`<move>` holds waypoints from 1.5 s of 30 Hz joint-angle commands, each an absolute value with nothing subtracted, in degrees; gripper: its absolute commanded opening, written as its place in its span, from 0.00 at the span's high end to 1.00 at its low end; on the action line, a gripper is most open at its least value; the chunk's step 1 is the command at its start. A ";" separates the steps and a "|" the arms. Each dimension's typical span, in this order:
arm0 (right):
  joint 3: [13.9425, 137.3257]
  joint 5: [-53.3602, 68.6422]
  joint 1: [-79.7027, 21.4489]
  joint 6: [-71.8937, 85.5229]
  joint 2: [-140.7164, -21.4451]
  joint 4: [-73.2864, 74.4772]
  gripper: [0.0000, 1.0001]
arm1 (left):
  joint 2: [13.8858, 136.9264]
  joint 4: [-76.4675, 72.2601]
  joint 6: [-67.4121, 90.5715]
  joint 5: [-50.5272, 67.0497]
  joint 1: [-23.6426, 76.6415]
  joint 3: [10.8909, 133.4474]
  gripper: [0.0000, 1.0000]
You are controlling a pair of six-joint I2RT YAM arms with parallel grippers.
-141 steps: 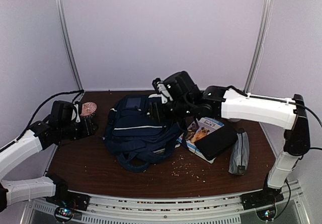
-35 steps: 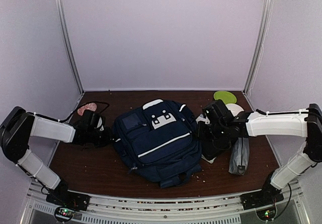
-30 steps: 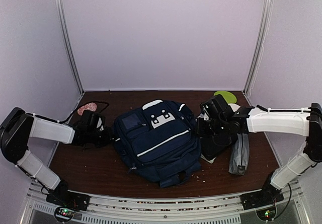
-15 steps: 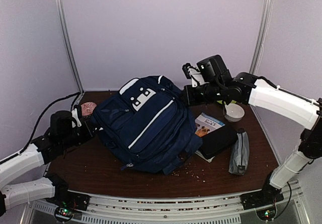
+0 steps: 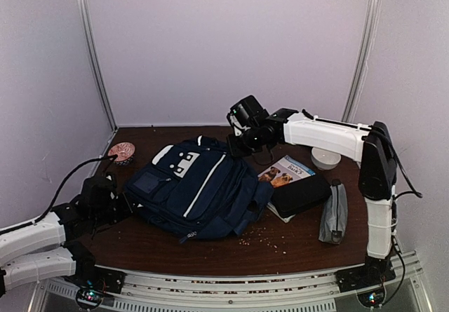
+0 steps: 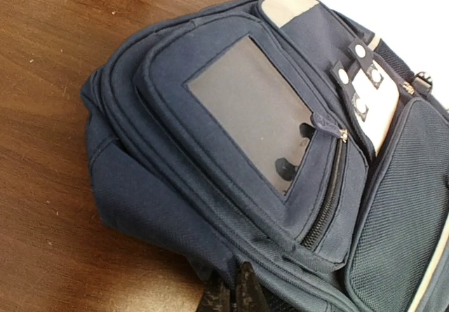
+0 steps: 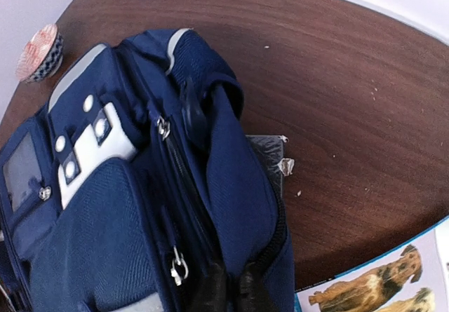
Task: Pack the student bag
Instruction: Adjust the student bag at the center of the board.
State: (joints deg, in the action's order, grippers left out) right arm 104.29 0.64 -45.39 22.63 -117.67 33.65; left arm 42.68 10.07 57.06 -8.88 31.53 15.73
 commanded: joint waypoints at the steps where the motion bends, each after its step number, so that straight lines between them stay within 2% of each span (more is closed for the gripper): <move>1: 110.35 -1.49 -44.20 23.85 -119.86 31.68 0.65 | 42.50 2.45 57.20 -10.76 32.95 16.61 1.00; 2: 110.28 -1.68 -43.99 24.04 -119.73 31.88 0.49 | 42.07 3.09 56.81 -10.66 32.96 16.66 0.97; 3: 110.16 -2.00 -43.95 24.34 -119.23 32.09 0.39 | 41.31 4.10 56.33 -10.76 33.04 16.88 0.85; 4: 109.99 -2.44 -43.95 24.61 -118.12 32.34 0.33 | 40.39 5.41 55.81 -10.80 33.05 17.25 0.71; 6: 109.54 -3.23 -43.99 25.18 -115.90 33.24 0.26 | 37.88 8.66 55.03 -11.18 33.09 18.19 0.44; 9: 106.22 -4.16 -44.39 25.96 -110.47 33.39 0.24 | 33.79 15.87 53.36 -12.03 33.06 21.13 0.17; 10: 103.85 -4.67 -44.66 26.27 -107.87 32.69 0.24 | 32.59 18.45 52.70 -12.31 33.05 22.43 0.14; 13: 95.90 -5.35 -46.05 26.62 -100.36 30.68 0.25 | 29.98 24.46 49.78 -12.30 33.15 25.92 0.10; 17: 80.84 -4.06 -49.59 29.34 -91.07 25.26 0.29 | 31.46 26.21 42.80 -7.50 33.51 30.53 0.11; 22: 64.33 -1.84 -54.46 36.87 -83.67 18.06 0.31 | 43.68 26.08 33.71 -8.25 41.15 37.96 0.15; 26: 55.54 -0.64 -56.38 42.61 -80.03 13.07 0.30 | 55.01 26.10 27.45 -11.09 49.52 45.47 0.12; 36: 45.73 -6.06 -55.64 47.50 -72.71 8.92 0.30 | 82.38 31.27 17.55 -15.77 61.27 64.29 0.08; 45: 41.68 -6.86 -55.14 48.24 -68.58 8.38 0.29 | 91.38 30.94 15.88 -12.44 64.15 68.82 0.07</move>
State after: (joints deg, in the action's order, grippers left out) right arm 43.07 -4.64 -55.55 47.24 -70.85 9.52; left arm 90.02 30.70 18.20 -13.32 63.05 65.98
